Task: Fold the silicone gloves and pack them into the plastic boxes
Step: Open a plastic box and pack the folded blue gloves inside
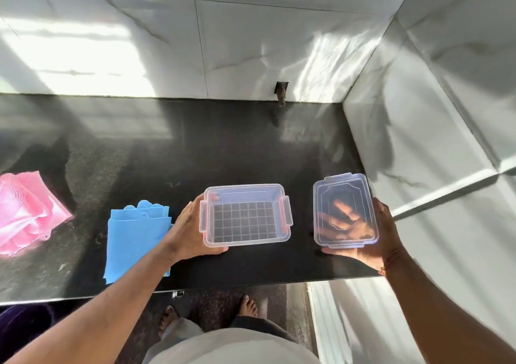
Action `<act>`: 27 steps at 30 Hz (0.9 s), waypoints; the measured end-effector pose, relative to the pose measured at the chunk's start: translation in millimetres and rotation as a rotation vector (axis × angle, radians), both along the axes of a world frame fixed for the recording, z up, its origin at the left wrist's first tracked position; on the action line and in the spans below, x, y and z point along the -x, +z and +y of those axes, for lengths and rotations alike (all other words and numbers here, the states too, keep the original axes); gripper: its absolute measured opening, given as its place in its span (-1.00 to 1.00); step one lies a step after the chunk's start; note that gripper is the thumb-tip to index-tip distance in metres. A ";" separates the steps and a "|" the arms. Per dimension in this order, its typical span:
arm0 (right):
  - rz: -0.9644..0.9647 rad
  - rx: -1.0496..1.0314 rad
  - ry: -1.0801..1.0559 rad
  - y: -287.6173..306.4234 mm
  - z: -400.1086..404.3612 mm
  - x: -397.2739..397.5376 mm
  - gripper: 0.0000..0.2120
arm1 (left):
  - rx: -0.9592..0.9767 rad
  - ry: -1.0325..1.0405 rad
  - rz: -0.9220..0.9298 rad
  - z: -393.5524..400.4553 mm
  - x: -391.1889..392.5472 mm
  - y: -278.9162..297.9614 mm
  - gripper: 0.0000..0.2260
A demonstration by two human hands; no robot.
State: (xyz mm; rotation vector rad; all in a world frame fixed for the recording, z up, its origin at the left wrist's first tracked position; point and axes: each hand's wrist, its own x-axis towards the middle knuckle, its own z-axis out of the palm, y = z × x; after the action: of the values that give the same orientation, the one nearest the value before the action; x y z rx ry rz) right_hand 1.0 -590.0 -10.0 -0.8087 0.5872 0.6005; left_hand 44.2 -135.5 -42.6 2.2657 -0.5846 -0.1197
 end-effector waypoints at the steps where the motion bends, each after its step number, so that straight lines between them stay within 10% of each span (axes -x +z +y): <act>1: 0.008 0.025 -0.023 -4.1 -4.5 1.3 -0.24 | 0.006 -0.003 0.003 -0.5 0.0 0.3 -0.06; 11: 0.059 0.635 0.044 -12.0 -29.0 -5.9 -0.67 | 0.016 -0.027 0.095 0.1 2.8 3.0 0.05; 20: -0.013 1.472 0.175 3.5 -7.9 -20.8 -0.47 | -0.066 -0.006 0.330 7.5 5.1 -4.5 0.47; 27: -0.192 1.683 0.379 32.4 71.3 31.2 -0.87 | -0.161 0.169 0.272 46.1 32.4 8.1 0.17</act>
State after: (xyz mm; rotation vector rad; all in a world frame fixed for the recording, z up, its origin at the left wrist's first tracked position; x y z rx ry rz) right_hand -30.2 -518.7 22.4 -2.5659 0.7005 0.2334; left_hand 11.8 -89.4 -34.5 2.3898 -0.2463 -0.3957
